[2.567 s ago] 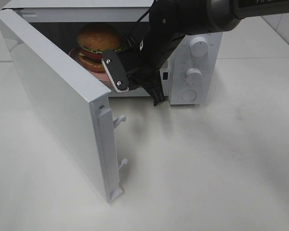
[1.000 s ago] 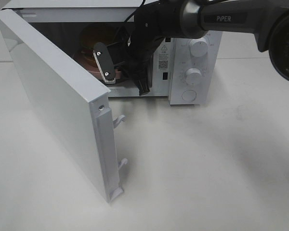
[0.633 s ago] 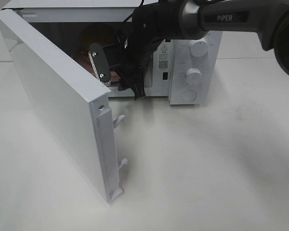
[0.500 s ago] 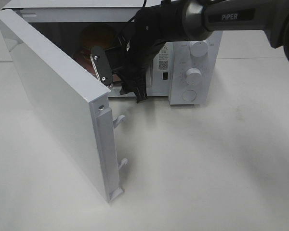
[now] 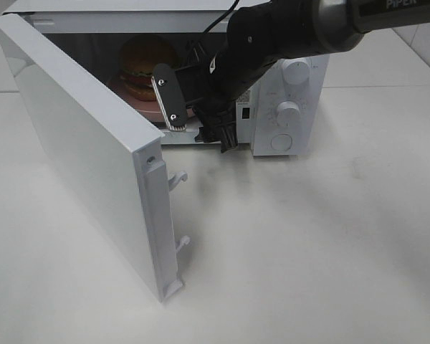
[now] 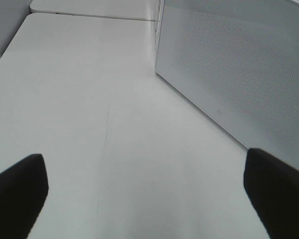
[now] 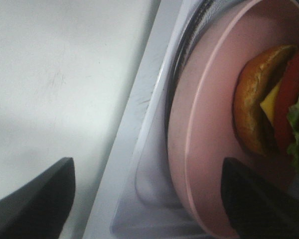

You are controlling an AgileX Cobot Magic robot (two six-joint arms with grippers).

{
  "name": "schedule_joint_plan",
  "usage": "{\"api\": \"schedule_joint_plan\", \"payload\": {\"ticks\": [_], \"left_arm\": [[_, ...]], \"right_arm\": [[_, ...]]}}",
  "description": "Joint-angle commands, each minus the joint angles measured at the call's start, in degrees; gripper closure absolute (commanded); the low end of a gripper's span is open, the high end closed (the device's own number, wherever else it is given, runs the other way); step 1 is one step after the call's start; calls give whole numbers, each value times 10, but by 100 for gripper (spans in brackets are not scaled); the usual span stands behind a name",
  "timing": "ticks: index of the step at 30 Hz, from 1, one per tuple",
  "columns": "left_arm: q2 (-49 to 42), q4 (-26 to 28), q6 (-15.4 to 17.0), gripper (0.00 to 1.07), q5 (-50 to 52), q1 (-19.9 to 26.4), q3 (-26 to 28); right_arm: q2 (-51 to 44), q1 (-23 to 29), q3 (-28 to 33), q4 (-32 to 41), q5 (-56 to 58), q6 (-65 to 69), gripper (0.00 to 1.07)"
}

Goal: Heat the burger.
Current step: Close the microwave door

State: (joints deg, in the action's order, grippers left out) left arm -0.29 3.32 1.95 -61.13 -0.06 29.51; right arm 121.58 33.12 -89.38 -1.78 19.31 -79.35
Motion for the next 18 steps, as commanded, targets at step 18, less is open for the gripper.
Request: {"api": "schedule_joint_plan", "payload": {"ticks": [18], "left_arm": [[-9,-1,1,6,0,2,1]], "right_arm": [[-135,-9,136,-13,-23,26,31]]}}
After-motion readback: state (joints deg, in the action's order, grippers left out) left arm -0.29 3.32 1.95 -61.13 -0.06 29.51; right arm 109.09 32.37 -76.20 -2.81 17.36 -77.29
